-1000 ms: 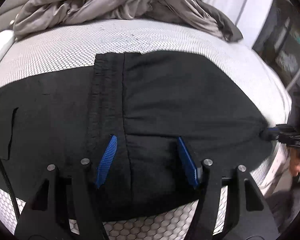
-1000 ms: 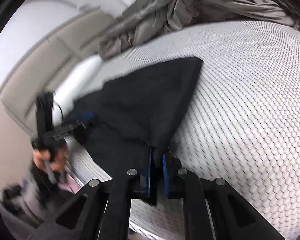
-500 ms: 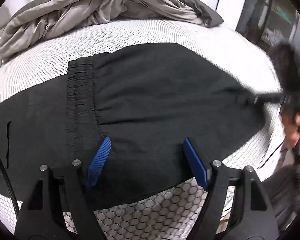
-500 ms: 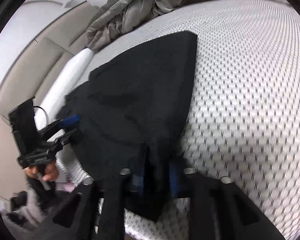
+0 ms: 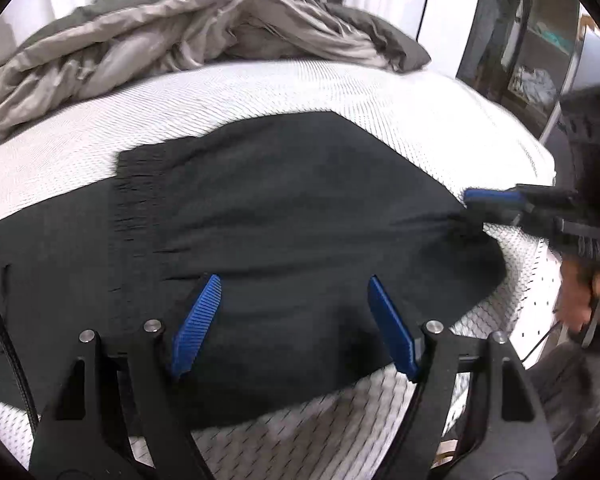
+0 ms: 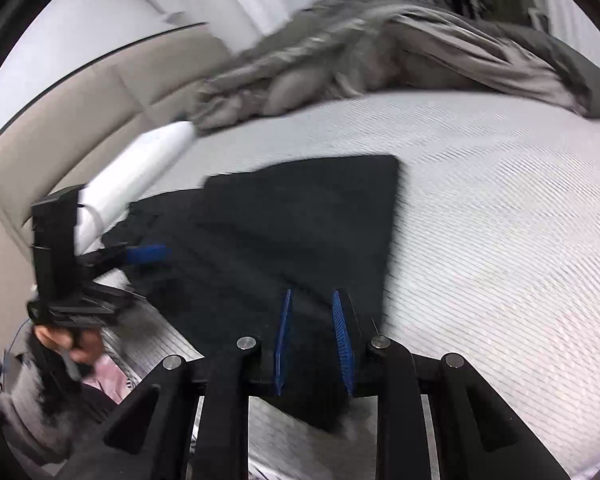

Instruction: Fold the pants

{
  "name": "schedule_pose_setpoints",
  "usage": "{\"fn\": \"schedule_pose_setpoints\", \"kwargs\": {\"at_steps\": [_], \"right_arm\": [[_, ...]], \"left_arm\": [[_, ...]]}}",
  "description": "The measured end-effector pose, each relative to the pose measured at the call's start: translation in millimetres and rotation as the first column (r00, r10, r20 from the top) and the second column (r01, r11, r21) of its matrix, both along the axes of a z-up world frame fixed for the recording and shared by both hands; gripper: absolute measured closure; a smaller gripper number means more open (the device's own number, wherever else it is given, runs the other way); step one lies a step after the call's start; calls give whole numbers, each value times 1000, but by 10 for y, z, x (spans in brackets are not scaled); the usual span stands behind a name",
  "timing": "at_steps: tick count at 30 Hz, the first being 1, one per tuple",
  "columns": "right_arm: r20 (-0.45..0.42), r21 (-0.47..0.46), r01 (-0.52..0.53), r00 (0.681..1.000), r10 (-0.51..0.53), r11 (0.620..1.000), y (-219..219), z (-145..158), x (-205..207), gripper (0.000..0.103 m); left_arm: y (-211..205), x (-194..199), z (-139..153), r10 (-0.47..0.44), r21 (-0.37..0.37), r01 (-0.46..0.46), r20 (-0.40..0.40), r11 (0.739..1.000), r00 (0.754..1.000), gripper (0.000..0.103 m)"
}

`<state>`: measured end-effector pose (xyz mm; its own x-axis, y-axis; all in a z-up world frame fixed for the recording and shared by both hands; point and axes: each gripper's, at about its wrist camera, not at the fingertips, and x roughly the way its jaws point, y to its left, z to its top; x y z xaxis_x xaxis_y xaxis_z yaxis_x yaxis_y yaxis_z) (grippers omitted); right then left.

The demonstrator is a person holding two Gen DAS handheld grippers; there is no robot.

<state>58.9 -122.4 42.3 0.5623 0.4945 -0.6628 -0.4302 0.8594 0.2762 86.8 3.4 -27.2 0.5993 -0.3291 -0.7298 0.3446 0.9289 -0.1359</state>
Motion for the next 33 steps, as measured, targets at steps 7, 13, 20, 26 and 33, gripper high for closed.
{"fn": "schedule_pose_setpoints", "kwargs": {"at_steps": [7,13,20,26,33], "right_arm": [[-17,-273,-178,983,180,945,862,-558,48,80],[-47,-302,-15,999,1,953,103,-491,-53,80],[89,-190,8,996,9,982,382,-190,-61,74],[17,-301,-113,992,123,947,826,-572,313,74],[-7,-268,26,1000,-29,963,-9,-616,219,74]], "left_arm": [[139,-125,-176,-103,81,102,11,992,995,32],[538,-258,-45,-30,58,30,-5,998,1000,33],[343,-9,197,-16,-18,17,66,1000,998,32],[275,274,-165,-43,114,43,-1,993,999,34],[557,100,-104,38,152,-36,-11,988,999,34]]}}
